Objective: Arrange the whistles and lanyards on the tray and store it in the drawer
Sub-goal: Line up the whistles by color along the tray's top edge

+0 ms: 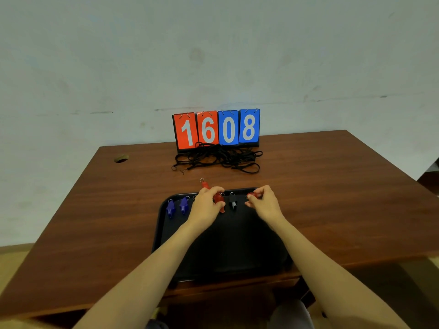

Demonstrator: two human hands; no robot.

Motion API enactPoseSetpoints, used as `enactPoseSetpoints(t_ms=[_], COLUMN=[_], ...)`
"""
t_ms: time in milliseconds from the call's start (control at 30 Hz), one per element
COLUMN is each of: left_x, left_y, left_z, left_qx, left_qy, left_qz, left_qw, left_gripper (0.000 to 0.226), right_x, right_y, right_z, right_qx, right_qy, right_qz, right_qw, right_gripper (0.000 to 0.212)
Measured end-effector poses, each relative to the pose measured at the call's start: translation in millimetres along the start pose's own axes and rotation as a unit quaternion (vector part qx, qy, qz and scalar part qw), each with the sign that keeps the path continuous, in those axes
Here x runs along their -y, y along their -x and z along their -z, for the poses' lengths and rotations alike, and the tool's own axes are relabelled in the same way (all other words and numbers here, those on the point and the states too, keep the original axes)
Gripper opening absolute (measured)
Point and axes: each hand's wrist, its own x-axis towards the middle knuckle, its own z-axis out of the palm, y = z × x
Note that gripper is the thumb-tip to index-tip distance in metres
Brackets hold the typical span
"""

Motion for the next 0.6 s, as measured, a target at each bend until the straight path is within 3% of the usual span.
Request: enactPoseSetpoints(t_ms=[167, 267, 433, 600], left_x=[0, 1, 3, 2], left_y=[0, -1, -4, -6], left_z=[-4, -6, -9, -12], left_qx=[0.013, 0.012, 0.011, 0.006], left_qy=[0.021, 0.052, 0.050, 0.054], left_qz=[0.021, 0.037, 0.012, 0.005], left_qw=[0.999, 0.998, 0.999, 0.998], left_gripper=[0.051, 0.044, 0.030, 0.022], right_x=[-12, -18, -25, -23], right_y=[-5, -6, -7, -12], right_z=[-6, -7, -7, -9], right_qx=[-0.008, -0.009, -0.001, 0.011], right_qy=[0.041, 0.129, 0.304, 0.309], right_qz=[0.028, 0.050, 0.108, 0.118], right_qw=[0.999, 0.990, 0.946, 0.944], right_gripper=[0.012, 0.012, 0.024, 0.024])
